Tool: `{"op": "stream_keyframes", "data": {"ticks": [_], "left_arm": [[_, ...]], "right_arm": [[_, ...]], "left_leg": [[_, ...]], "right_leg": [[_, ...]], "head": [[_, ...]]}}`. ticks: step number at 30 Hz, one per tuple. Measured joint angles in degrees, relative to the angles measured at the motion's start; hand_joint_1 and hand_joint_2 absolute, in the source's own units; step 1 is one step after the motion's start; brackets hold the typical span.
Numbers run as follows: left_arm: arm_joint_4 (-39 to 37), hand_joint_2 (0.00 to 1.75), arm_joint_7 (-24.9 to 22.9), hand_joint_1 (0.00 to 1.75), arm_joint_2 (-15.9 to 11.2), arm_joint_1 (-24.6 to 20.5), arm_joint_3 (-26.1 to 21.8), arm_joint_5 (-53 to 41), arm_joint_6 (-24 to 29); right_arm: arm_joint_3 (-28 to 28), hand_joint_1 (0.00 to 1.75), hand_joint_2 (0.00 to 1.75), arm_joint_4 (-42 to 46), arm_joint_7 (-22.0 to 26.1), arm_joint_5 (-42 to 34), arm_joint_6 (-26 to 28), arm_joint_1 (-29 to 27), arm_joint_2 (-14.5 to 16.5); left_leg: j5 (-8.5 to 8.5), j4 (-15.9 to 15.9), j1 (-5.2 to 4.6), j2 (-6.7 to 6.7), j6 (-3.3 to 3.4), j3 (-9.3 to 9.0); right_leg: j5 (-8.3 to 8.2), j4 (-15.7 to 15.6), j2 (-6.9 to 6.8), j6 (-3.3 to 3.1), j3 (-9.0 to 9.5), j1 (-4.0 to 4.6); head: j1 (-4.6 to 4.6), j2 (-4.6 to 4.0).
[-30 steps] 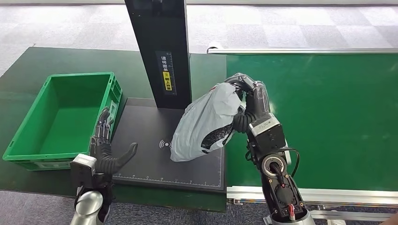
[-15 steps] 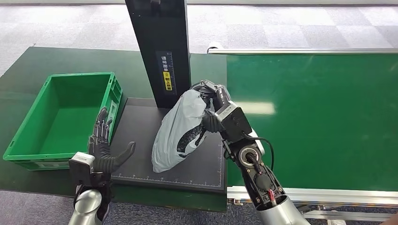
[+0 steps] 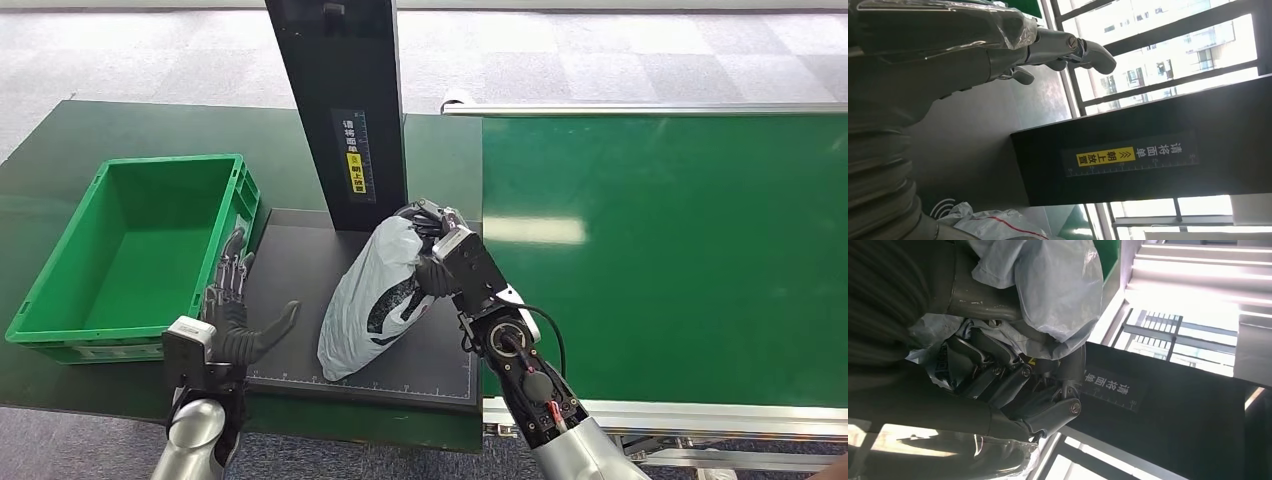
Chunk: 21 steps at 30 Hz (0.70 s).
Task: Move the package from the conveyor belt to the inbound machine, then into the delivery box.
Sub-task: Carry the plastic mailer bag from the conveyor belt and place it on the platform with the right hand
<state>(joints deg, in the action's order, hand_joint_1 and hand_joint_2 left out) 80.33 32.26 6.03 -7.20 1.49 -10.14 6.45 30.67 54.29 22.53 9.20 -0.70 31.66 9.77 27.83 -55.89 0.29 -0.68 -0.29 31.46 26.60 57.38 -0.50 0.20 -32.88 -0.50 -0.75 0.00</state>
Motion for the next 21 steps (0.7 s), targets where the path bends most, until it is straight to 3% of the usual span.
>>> {"op": "stream_keyframes", "data": {"ticks": [1, 5, 21], "left_arm": [[-0.03, 1.75, -0.01, 0.00, 0.00, 0.00, 0.07, 0.02, 0.00], [-0.22, 1.75, -0.02, 0.00, 0.00, -0.04, 0.21, 0.02, 0.00], [-0.31, 1.75, 0.40, 0.00, -0.02, 1.66, 0.17, -0.79, -0.17]], "right_arm": [[0.00, 1.75, 1.75, -0.01, -0.08, 0.00, 0.00, 0.00, 0.00], [0.00, 0.00, 1.75, -0.02, -0.21, 0.14, 0.29, 0.00, -0.01], [-5.54, 0.00, 1.75, 8.92, -0.72, 0.45, 4.00, -2.99, -4.99]], "left_leg": [[0.00, 0.00, 0.00, 0.00, 0.00, 0.00], [0.00, 0.00, 0.00, 0.00, 0.00, 0.00], [0.00, -0.01, -0.01, 0.03, 0.00, 0.00]], "right_leg": [[0.00, 0.00, 0.00, 0.00, 0.00, 0.00], [0.00, 0.00, 0.00, 0.00, 0.00, 0.00], [0.00, -0.01, -0.01, 0.00, 0.00, 0.00]], "head": [[0.01, 0.00], [0.01, 0.00], [-0.01, 0.00]]}}
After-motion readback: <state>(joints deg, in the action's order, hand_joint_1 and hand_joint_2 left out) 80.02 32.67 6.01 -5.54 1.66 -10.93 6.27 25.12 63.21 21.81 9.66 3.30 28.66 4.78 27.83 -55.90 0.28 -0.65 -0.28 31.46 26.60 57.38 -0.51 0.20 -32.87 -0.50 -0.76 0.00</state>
